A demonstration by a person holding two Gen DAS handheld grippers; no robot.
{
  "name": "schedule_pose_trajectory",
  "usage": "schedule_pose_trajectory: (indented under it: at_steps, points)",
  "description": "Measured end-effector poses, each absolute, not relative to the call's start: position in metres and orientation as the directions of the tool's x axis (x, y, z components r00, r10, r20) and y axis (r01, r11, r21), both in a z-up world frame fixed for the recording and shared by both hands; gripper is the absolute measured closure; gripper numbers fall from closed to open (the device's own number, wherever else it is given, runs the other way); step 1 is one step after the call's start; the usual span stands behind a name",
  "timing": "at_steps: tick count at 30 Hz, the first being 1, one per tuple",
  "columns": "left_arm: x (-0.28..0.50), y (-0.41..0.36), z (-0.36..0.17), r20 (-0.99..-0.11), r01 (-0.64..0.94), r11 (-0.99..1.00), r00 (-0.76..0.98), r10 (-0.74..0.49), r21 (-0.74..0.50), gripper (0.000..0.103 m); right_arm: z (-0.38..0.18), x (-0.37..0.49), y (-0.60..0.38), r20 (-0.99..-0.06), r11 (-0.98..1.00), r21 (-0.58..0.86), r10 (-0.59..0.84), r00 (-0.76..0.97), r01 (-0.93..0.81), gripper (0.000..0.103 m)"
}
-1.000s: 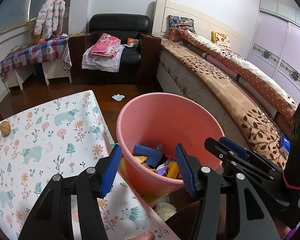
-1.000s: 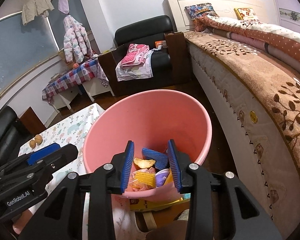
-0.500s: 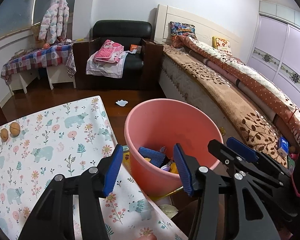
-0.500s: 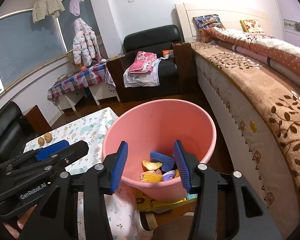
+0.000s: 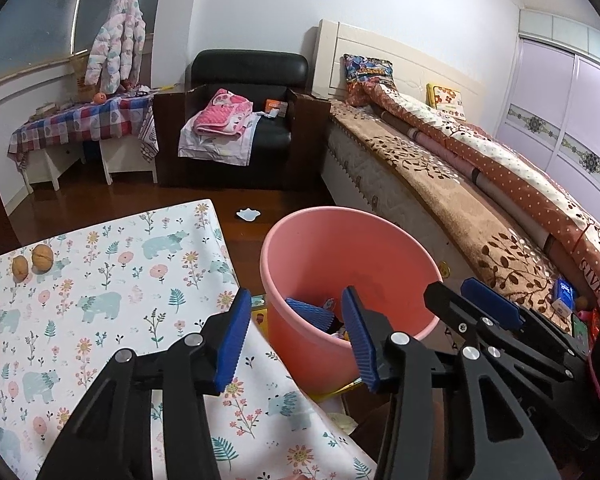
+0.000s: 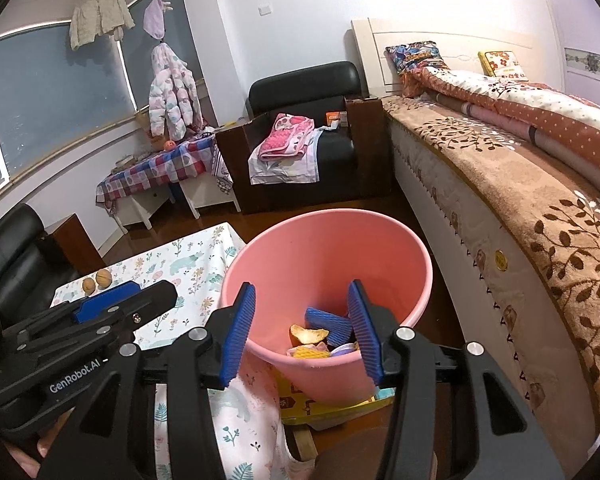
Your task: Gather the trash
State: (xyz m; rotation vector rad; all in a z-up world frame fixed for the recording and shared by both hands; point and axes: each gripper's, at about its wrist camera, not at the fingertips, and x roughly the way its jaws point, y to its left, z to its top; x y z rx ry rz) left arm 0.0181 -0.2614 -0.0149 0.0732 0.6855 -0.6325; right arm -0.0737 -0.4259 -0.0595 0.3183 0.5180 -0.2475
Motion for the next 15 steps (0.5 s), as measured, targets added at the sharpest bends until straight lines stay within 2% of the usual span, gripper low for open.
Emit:
schedule_pose_trajectory:
  at_steps: [15]
  points:
    - [0.012, -0.256, -0.011, -0.600, 0.560, 0.819, 0.614, -0.512, -0.125, 0.058, -0.053, -0.080, -0.415, -0.503, 0.928, 0.218, -0.159, 0.850, 0.303, 0.054]
